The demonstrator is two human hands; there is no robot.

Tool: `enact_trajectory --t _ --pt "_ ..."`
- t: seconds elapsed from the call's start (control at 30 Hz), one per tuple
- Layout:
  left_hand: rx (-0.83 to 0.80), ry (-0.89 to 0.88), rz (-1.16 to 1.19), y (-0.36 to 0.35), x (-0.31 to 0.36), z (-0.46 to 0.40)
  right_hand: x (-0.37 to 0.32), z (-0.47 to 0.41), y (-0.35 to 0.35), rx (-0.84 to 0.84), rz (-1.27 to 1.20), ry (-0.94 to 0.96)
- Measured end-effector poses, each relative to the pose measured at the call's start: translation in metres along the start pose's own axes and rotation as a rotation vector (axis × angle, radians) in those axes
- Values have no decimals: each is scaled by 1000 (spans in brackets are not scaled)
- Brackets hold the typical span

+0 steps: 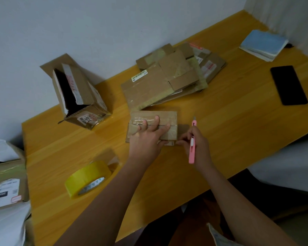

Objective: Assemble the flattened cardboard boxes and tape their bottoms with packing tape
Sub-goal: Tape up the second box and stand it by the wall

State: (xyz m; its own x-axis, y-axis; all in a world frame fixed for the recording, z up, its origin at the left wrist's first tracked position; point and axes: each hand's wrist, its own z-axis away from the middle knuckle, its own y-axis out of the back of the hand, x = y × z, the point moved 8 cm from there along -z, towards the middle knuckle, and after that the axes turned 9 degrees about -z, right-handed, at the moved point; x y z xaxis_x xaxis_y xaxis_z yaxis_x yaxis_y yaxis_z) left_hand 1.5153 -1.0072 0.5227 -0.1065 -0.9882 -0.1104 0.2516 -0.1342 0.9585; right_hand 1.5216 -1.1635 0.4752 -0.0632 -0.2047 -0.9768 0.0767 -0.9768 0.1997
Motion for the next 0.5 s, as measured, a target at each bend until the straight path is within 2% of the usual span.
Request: enact_trajectory --t 0.13,0.23,0.33,0.43,0.5 --pt "-6 -6 -4 4 1 2 -1 6 3 73 -63 -26" --pt "-11 -10 -6 6 1 2 -5 -8 9 37 3 -23" --pt "-3 -8 5 2 -1 1 -13 -25 11 -87 225 13" --pt "-1 -15 4 -2 -2 -1 -23 -38 6 -200 517 151" --pt "-7 -24 3 -2 -2 -1 -25 -45 1 -211 590 235"
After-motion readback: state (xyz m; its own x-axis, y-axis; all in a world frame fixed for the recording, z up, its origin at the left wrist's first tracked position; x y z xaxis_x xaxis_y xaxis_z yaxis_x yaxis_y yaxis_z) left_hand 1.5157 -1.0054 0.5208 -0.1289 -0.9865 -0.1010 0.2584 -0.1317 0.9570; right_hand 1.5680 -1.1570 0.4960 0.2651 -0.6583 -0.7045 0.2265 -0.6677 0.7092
